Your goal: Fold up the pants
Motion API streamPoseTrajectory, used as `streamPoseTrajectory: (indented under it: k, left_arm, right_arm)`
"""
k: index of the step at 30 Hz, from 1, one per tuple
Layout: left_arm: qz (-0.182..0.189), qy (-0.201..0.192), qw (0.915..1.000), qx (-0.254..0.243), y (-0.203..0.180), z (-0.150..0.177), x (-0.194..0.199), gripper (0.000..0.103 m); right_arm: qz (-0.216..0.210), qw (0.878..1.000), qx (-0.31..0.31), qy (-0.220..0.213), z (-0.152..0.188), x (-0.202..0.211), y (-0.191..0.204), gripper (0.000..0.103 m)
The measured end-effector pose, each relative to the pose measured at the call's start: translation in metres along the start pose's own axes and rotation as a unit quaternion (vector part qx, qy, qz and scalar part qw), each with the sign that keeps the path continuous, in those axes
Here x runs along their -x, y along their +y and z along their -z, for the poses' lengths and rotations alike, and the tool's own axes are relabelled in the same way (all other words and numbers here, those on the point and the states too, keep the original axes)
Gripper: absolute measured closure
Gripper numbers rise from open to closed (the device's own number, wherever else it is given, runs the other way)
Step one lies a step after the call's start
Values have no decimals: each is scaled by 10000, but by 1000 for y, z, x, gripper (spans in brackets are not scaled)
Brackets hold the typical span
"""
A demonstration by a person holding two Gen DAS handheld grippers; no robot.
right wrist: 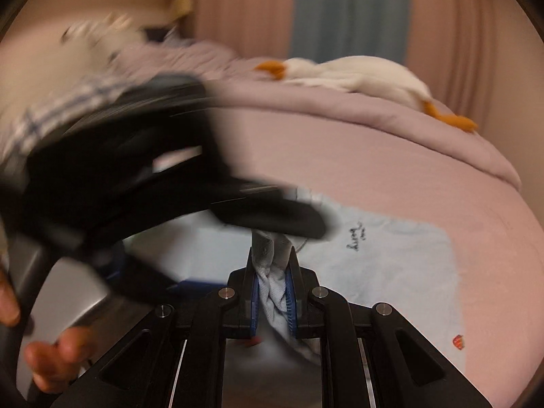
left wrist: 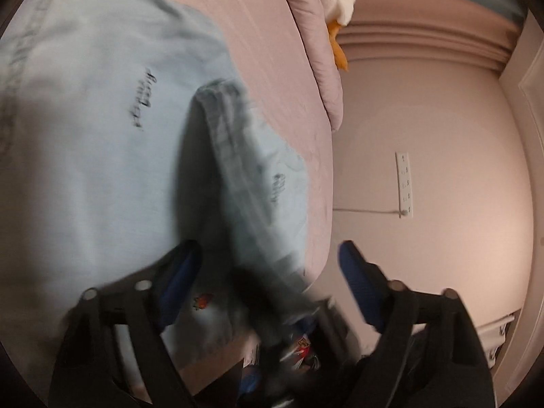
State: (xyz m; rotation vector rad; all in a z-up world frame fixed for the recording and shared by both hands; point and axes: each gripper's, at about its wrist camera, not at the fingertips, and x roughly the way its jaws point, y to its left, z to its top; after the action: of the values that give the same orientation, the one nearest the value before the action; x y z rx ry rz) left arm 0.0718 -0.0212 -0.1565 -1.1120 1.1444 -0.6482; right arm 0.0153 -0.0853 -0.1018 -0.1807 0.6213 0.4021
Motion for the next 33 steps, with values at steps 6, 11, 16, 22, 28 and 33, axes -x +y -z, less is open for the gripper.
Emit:
streamPoseTrajectory:
  k: [6,11,16,22,28,33]
  left_arm:
    - [-705,-254,9956,-565,-10,-10,16,75]
    - [-924,-476,9903,-922,-12,-6,34,86]
    - [-1783,-597,9761,-1090,2,-6,38,82]
    - [-2125,-977,9608,-1490,-18,-3,66,47]
    - [-1646,-850,9611,-2050,-54,5,52,46]
    - [-1525,-308,9547,-2538,-72,21,-1,48]
  right_arm:
    - [129,9986,489,165,1,-9,10,89]
    - [-158,9995,227,152,-4,-13,2,89]
    - [-394,9963,313,694,5,-33,9,87]
    - [-1539,9814,-966,613,-7,-2,-38,72]
    - [-484,9888,-1400,164,-12,26,-103,72]
    - [102,9866,-1543,523,9,19,-126,72]
